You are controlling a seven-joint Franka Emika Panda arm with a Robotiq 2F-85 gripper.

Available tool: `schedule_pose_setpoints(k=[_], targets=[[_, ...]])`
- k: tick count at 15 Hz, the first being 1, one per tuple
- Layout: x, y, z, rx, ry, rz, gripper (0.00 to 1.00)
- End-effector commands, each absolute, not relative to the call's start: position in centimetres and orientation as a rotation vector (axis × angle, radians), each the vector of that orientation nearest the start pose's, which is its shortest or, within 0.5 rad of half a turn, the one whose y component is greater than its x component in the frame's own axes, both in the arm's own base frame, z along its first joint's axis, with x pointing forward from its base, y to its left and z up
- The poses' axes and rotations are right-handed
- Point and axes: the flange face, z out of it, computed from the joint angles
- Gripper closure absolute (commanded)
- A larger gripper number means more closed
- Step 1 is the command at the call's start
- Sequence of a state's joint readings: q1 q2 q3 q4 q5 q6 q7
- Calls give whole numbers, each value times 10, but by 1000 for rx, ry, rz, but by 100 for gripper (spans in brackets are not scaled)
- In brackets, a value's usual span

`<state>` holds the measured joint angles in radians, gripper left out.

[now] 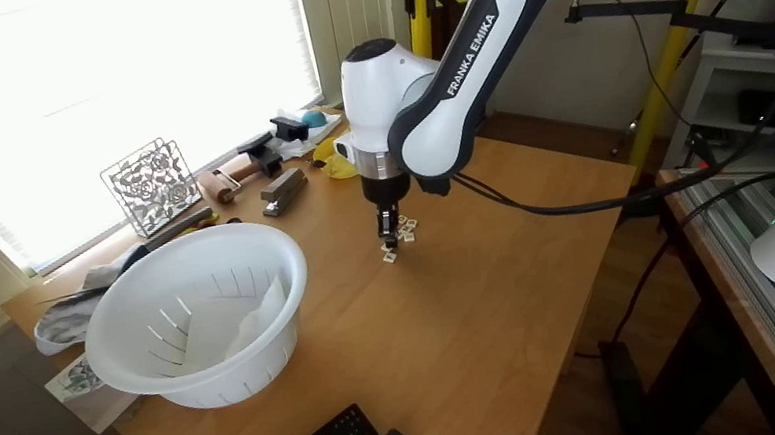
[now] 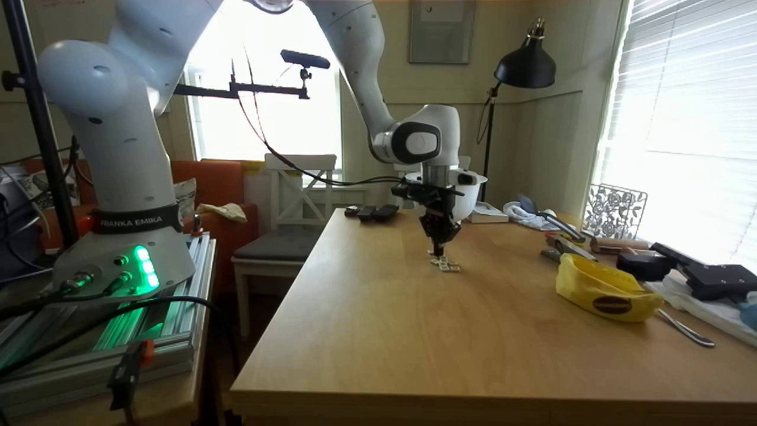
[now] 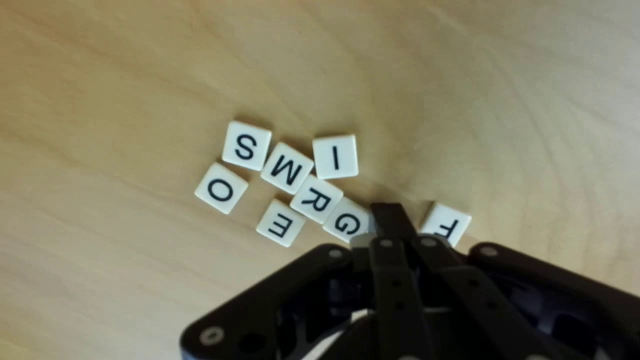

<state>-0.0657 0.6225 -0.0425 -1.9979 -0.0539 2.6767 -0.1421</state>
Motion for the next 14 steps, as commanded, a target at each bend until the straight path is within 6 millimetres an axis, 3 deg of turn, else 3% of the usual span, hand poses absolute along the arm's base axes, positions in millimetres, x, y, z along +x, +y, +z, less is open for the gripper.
schedule_pose_setpoints(k=[1, 8, 14], targets=[[580, -76, 141, -3206, -52, -71, 100], [559, -99, 144, -3225, 88, -97, 100], [545, -101, 165, -3217, 265, -325, 100]])
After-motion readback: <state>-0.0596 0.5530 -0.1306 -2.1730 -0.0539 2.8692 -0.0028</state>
